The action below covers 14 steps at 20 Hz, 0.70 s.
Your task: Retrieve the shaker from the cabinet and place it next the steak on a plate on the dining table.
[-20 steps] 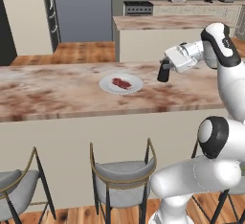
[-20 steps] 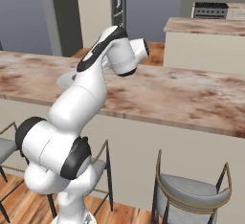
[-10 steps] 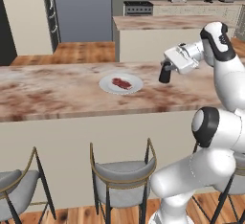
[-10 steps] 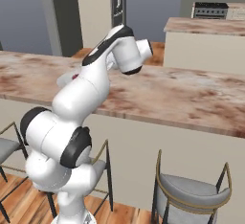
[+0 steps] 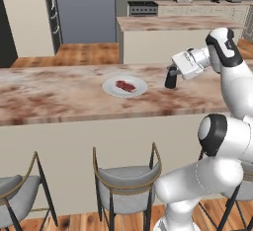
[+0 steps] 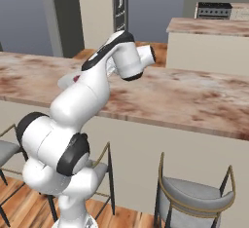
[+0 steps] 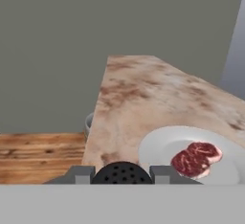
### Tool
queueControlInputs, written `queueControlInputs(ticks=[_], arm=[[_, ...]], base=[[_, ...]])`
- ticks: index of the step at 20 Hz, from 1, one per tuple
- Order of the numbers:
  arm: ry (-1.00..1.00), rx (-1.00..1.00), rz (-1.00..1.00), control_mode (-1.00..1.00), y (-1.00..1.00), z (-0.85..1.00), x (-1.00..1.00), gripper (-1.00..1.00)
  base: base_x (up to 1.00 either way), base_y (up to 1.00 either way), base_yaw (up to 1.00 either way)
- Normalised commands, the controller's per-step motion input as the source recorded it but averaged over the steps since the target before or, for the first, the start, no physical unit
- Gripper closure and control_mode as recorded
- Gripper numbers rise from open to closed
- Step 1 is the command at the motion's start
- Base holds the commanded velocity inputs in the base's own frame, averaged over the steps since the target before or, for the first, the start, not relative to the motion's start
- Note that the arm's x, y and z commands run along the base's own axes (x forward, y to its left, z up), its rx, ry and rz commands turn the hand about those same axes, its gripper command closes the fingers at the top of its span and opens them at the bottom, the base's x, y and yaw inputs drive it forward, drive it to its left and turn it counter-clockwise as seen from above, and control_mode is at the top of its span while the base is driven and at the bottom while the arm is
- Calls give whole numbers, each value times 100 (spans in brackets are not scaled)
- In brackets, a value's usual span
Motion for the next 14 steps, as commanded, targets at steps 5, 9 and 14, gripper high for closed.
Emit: queueControlInputs(ticks=[5,9,14], arm=[[1,0,-4,-100,1,-7,20,100],[2,0,1,-100,2,-1,46,100],[0,0,9,-100,0,-7,59,100]], base=[[0,0,0],[0,0,0],[0,0,0]])
